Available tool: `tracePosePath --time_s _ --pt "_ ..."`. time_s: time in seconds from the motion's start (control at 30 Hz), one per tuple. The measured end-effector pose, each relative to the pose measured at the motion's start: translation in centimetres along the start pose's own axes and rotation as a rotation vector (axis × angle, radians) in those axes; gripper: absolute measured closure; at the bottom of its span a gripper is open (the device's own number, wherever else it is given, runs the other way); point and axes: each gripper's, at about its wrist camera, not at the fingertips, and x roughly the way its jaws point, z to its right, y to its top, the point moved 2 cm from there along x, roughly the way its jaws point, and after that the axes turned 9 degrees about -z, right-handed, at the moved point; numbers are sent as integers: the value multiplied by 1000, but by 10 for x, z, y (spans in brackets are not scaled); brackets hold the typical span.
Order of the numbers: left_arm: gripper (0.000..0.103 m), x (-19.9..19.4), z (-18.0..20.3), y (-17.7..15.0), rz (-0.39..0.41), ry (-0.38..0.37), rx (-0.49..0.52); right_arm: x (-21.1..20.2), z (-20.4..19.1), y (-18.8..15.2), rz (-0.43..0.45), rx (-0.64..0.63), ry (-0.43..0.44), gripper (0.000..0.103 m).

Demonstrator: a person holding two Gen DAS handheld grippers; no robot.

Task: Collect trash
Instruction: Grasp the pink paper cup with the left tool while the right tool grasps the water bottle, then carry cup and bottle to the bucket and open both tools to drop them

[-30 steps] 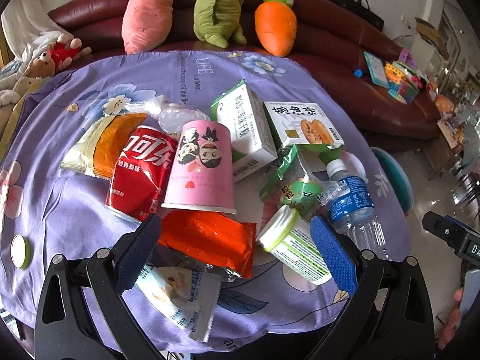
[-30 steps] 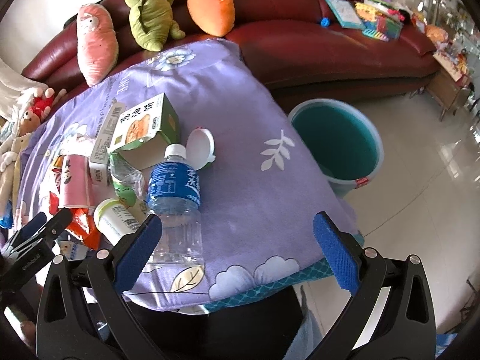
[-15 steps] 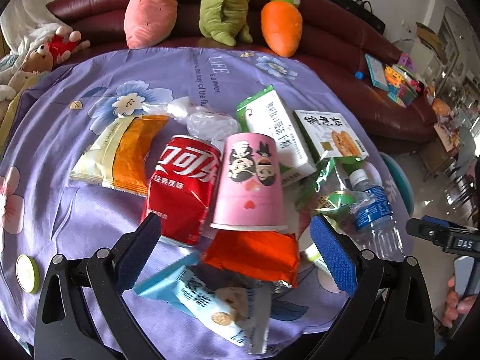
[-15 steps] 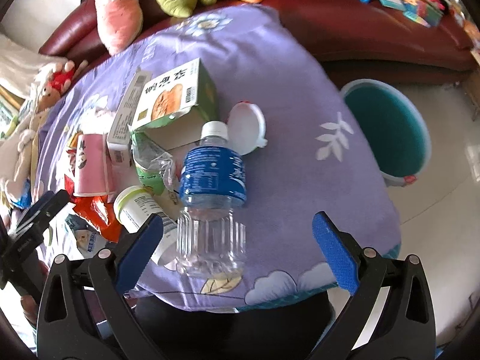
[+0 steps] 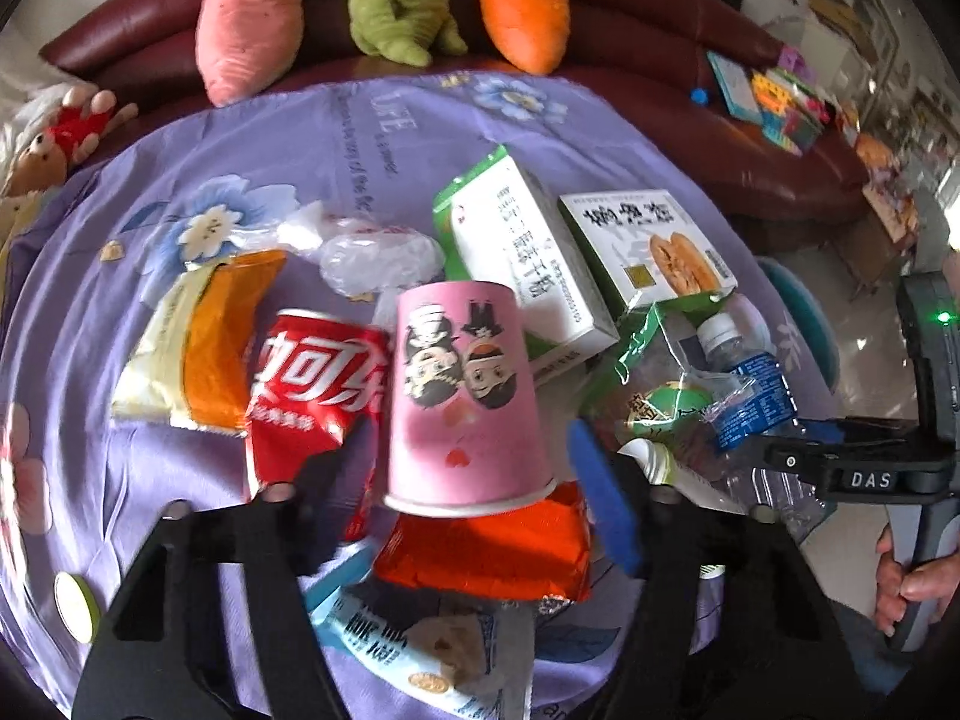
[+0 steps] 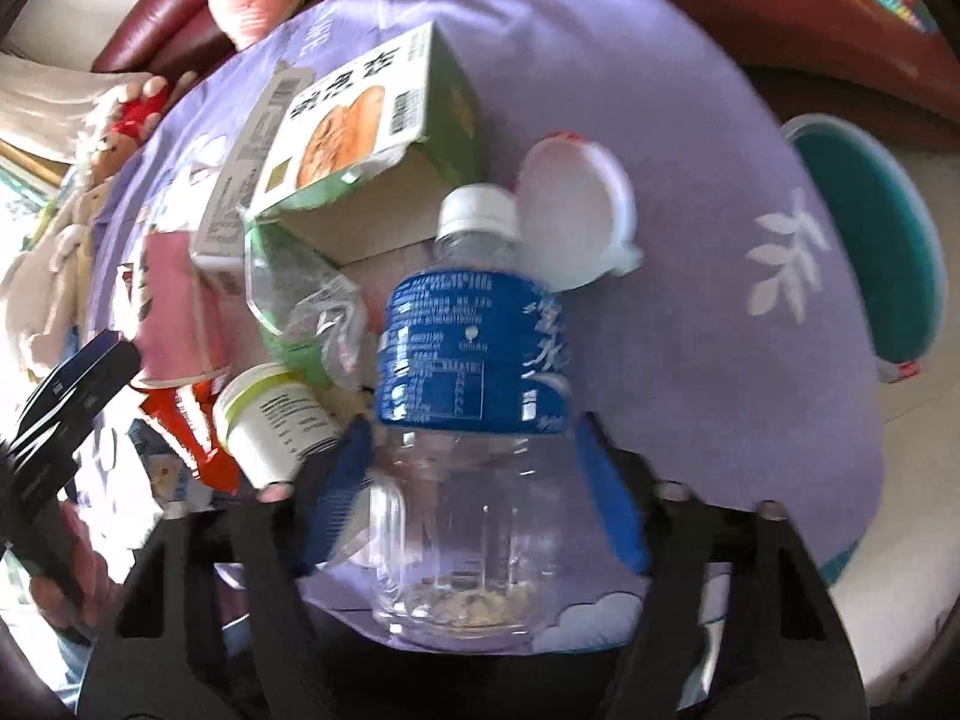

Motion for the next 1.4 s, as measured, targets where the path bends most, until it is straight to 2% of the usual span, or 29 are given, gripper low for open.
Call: tracePosePath --time_s 0.27,0.4,0.5,0.57,0.6,0.97,1.07,1.17,1.3,1.4 --pt "35 33 -5 9 -92 23 -37 8 3 5 -60 2 50 39" --pt "35 45 -4 17 -122 -4 -46 18 4 9 -94 20 69 38" --pt "37 57 -9 22 -156 -15 -69 21 6 12 -97 27 89 35" --pt "41 56 -10 24 -145 -20 -75 21 5 13 -92 16 90 37" --pt "43 54 -10 25 -137 -21 -76 20 4 13 -81 4 82 41" --pt "44 4 -27 31 -51 -200 -143 -6 9 13 -25 10 208 41" --pt "44 -14 -26 36 7 -210 -155 -17 14 11 2 14 222 41" --pt "44 -29 -24 39 63 -182 -159 -25 18 7 26 18 241 41" --pt "44 -41 -8 41 85 -199 -127 -43 28 -4 58 11 271 41" --pt "44 -43 18 42 80 -224 -67 -58 35 -3 95 26 282 41"
